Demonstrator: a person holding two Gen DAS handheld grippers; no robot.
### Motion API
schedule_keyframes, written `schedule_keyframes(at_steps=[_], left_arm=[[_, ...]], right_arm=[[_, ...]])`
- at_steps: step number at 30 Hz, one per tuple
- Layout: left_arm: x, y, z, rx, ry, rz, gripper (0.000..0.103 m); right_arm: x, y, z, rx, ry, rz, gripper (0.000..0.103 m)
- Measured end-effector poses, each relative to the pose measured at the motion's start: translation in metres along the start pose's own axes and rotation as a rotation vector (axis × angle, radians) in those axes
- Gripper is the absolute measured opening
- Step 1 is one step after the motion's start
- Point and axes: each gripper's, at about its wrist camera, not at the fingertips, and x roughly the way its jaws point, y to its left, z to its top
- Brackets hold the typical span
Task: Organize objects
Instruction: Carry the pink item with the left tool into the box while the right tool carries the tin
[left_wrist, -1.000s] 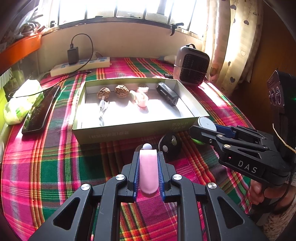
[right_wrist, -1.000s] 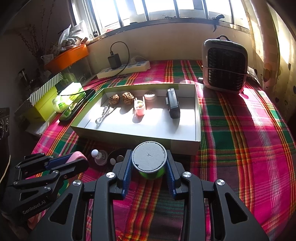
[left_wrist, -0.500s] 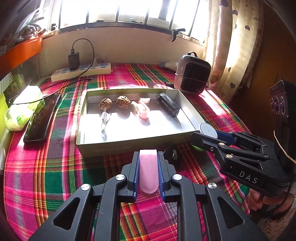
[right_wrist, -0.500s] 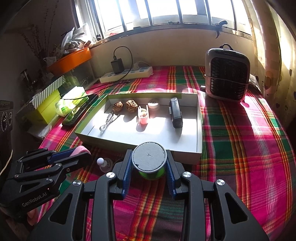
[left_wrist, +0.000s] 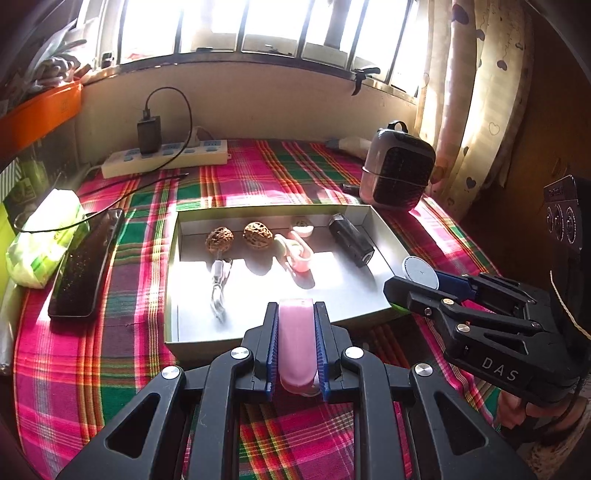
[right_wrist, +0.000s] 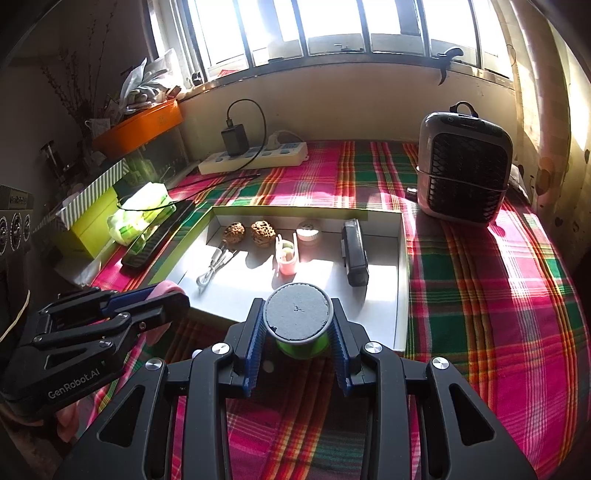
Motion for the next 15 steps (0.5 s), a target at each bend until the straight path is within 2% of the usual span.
schedule_keyframes(at_steps=[15], left_arm=[[0.034, 0.02, 0.026, -0.014, 0.022, 0.024, 0.016]], right_arm=[[0.032, -0.01, 0.028, -0.007, 0.015, -0.012, 0.034]])
